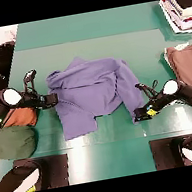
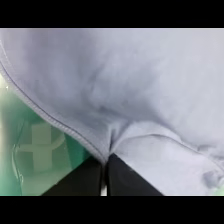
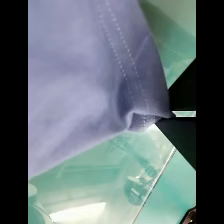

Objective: Fold the shirts.

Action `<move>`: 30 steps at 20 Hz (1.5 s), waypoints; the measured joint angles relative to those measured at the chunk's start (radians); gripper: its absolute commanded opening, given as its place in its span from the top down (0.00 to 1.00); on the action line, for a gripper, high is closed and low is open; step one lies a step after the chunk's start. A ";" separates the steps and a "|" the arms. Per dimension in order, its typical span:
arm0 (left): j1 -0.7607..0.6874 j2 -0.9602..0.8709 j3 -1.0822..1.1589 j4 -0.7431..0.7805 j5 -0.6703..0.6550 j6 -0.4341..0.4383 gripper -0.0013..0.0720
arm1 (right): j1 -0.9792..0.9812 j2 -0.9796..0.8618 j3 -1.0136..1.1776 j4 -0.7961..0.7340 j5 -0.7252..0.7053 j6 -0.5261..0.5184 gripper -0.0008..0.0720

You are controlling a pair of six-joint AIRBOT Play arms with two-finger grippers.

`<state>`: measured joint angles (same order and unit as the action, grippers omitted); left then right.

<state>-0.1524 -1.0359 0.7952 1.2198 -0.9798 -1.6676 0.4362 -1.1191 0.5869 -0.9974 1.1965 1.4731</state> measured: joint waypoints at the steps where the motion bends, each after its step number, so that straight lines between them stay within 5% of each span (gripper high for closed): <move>1: 0.000 0.013 0.002 0.001 -0.005 0.000 0.95 | 0.001 0.006 0.011 0.000 -0.004 -0.004 0.96; 9: 0.000 0.248 0.354 0.089 -0.132 0.000 0.95 | -0.154 0.263 0.361 0.002 -0.021 -0.017 0.97; 18: 0.000 0.332 1.086 0.214 -0.129 0.000 0.95 | -0.682 0.456 0.981 0.004 -0.033 -0.081 0.97; 23: 0.000 0.299 1.202 0.254 -0.119 0.000 0.95 | -0.835 0.391 1.201 0.010 0.057 -0.090 0.97; 30: 0.000 0.017 1.105 0.291 -0.304 0.032 0.95 | -0.678 0.093 1.313 -0.050 0.294 0.006 0.97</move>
<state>-0.1524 -1.0191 1.9003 1.5108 -1.2839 -1.6356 -0.2420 -1.0256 1.8999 -1.0473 1.4910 1.4788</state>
